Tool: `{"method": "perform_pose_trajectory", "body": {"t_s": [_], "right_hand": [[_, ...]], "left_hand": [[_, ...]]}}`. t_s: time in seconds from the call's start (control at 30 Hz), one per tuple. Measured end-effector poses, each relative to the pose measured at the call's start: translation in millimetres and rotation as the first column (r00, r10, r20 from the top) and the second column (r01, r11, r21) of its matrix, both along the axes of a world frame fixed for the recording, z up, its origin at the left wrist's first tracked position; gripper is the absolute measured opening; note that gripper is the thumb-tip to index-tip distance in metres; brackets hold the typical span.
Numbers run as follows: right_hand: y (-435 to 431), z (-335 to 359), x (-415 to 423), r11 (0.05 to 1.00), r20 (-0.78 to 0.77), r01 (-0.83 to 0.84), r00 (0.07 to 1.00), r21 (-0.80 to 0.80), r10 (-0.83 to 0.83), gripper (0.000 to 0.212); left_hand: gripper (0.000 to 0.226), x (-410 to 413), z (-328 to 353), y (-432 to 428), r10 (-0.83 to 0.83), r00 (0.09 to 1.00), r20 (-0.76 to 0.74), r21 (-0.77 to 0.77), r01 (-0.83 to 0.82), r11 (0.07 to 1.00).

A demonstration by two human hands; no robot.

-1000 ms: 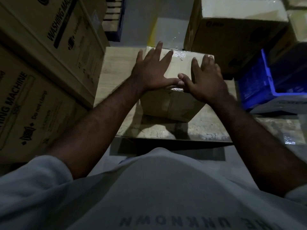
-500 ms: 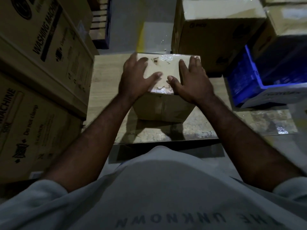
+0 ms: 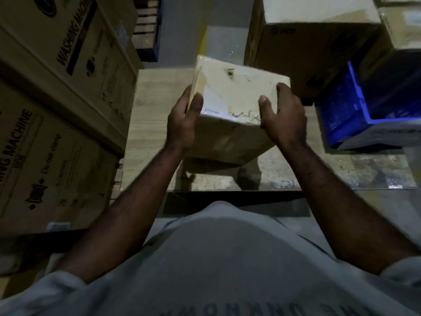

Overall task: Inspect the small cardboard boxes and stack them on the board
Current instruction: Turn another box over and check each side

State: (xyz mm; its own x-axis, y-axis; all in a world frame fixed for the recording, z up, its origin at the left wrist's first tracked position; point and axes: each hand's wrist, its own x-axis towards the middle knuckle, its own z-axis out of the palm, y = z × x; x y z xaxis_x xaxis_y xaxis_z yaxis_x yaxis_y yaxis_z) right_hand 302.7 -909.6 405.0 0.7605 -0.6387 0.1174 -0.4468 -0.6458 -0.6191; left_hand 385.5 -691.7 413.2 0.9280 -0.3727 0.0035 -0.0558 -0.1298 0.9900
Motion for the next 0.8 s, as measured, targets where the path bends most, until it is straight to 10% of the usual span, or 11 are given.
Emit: {"method": "perform_pose_trajectory", "body": {"t_s": [0.1,0.23,0.4,0.53,0.63,0.8], "right_hand": [[-4,-15,-4,0.952,0.129,0.014,0.990,0.307,-0.056,0.068],[-12,-54,-13,0.628,0.140,-0.049,0.986,0.776,-0.095,0.087],[-30,-104,-32,0.526,0.076,-0.088,0.996,0.846,0.044,0.097],[-26,-62,-42,0.441,0.023,0.004,0.998,0.897,-0.056,0.050],[-36,-51,-53,0.394,0.092,-0.032,0.987,0.919,-0.132,0.055],[-33,-38,-85,0.828,0.153,-0.136,0.986,0.545,0.061,0.052]], "left_hand": [[0.109,-1,26,-3,-0.082,0.980,0.182,0.077,0.069,0.995],[0.094,-6,39,-22,-0.259,0.900,0.351,0.403,0.104,0.909],[0.103,-31,13,-43,-0.611,0.719,0.330,0.783,0.153,0.602],[0.104,-50,-15,-58,-0.759,0.608,0.233,0.903,0.155,0.402],[0.104,-51,-38,-49,-0.784,0.595,0.177,0.944,0.123,0.306],[0.102,-44,-46,-14,-0.725,0.662,0.193,0.964,0.011,0.267]]}}
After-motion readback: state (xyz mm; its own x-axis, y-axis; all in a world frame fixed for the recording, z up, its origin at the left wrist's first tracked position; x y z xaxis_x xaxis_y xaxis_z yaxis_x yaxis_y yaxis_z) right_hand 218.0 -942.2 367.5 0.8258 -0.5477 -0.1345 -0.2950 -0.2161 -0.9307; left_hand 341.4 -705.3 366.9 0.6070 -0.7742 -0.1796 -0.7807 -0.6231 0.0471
